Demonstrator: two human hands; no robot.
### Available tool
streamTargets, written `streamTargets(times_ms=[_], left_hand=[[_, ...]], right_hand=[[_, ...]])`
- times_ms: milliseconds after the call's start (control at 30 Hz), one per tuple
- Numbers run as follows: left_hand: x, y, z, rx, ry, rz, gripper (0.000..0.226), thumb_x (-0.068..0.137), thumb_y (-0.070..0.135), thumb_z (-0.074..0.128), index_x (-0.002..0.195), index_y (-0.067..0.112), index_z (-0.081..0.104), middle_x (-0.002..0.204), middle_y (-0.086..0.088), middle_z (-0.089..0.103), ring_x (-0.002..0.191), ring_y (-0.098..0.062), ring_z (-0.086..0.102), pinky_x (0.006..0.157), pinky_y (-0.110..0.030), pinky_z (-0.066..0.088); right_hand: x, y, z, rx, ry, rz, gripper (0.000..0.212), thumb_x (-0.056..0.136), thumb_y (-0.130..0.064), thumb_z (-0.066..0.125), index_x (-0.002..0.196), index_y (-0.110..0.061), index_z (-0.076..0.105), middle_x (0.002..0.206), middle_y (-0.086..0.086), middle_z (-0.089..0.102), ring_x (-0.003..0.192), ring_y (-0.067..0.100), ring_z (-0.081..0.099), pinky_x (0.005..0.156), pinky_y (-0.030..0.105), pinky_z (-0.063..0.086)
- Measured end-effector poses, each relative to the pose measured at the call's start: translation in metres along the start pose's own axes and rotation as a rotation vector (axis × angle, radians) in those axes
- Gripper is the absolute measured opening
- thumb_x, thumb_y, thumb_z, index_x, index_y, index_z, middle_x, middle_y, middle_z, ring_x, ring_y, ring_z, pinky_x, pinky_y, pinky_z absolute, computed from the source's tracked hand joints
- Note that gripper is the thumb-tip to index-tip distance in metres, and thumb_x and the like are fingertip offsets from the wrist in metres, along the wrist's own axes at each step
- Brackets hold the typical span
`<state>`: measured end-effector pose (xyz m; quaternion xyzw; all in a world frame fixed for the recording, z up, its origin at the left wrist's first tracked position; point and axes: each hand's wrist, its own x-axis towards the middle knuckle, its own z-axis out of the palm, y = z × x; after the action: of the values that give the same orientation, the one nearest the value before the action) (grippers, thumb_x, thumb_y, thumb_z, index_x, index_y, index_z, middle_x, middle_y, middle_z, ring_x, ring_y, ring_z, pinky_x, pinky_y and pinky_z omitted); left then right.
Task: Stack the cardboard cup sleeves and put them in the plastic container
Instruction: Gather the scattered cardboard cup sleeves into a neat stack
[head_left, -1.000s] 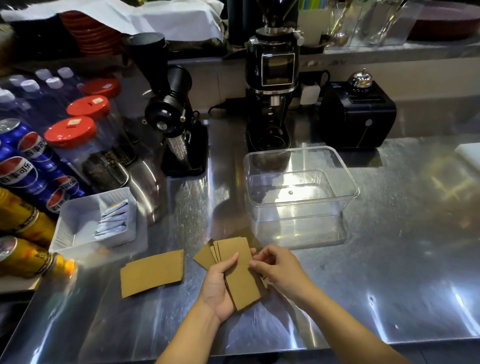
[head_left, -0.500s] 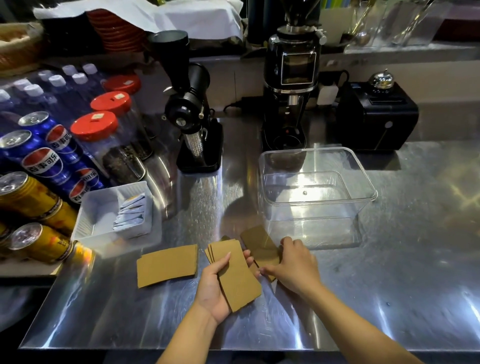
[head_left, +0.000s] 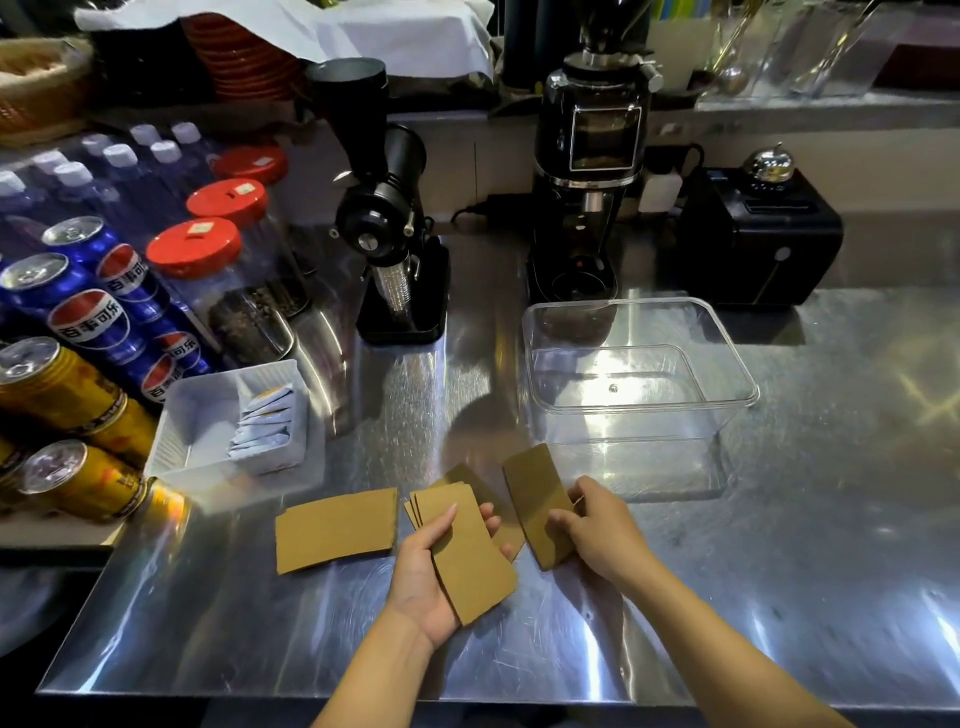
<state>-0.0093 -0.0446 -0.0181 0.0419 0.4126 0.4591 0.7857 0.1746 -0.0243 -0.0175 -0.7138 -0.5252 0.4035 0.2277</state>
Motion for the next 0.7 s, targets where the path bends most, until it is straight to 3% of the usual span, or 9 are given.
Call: streamTargets(times_ms=[167, 300, 433, 533, 700], left_hand=[[0.003, 0.001, 0.007, 0.052, -0.05, -0.068, 0.039, 0.073, 0.034, 0.063, 0.095, 0.003, 0.072, 0.088, -0.018, 0.073, 0.076, -0.032, 0.069, 0.074, -0.044, 0.055], [0.004, 0.002, 0.011, 0.075, -0.081, -0.082, 0.044, 0.074, 0.042, 0.059, 0.101, 0.008, 0.071, 0.096, -0.02, 0.073, 0.08, -0.034, 0.068, 0.078, -0.046, 0.051], [0.004, 0.003, 0.011, 0.066, -0.082, -0.095, 0.04, 0.073, 0.038, 0.061, 0.096, 0.007, 0.072, 0.092, -0.021, 0.073, 0.078, -0.035, 0.068, 0.071, -0.046, 0.057], [0.002, 0.003, 0.008, 0.051, -0.099, -0.076, 0.034, 0.074, 0.033, 0.06, 0.089, 0.006, 0.074, 0.084, -0.019, 0.074, 0.074, -0.033, 0.07, 0.063, -0.043, 0.058], [0.001, 0.006, 0.001, -0.006, -0.101, -0.054, 0.035, 0.077, 0.029, 0.053, 0.091, 0.003, 0.072, 0.084, -0.02, 0.073, 0.076, -0.033, 0.07, 0.071, -0.045, 0.059]], right_hand=[[-0.012, -0.02, -0.003, 0.398, -0.04, -0.01, 0.014, 0.08, -0.012, 0.067, 0.081, -0.02, 0.055, 0.08, 0.007, 0.066, 0.067, 0.014, 0.064, 0.046, 0.016, 0.045], [-0.025, -0.033, 0.01, 0.474, -0.161, -0.042, 0.023, 0.077, -0.008, 0.07, 0.087, -0.02, 0.053, 0.071, 0.006, 0.06, 0.052, 0.001, 0.061, 0.042, 0.012, 0.043], [-0.033, -0.036, 0.022, 0.415, -0.211, -0.061, 0.031, 0.077, -0.014, 0.072, 0.089, -0.033, 0.051, 0.071, 0.003, 0.057, 0.058, 0.003, 0.063, 0.05, 0.013, 0.047], [-0.035, -0.037, 0.025, 0.272, -0.192, -0.138, 0.029, 0.077, -0.023, 0.071, 0.097, -0.035, 0.054, 0.066, -0.009, 0.052, 0.059, -0.003, 0.052, 0.05, 0.006, 0.04], [-0.034, -0.036, 0.029, -0.03, -0.116, -0.335, 0.029, 0.082, -0.037, 0.062, 0.108, -0.028, 0.061, 0.083, -0.012, 0.053, 0.073, -0.002, 0.048, 0.061, 0.011, 0.036]])
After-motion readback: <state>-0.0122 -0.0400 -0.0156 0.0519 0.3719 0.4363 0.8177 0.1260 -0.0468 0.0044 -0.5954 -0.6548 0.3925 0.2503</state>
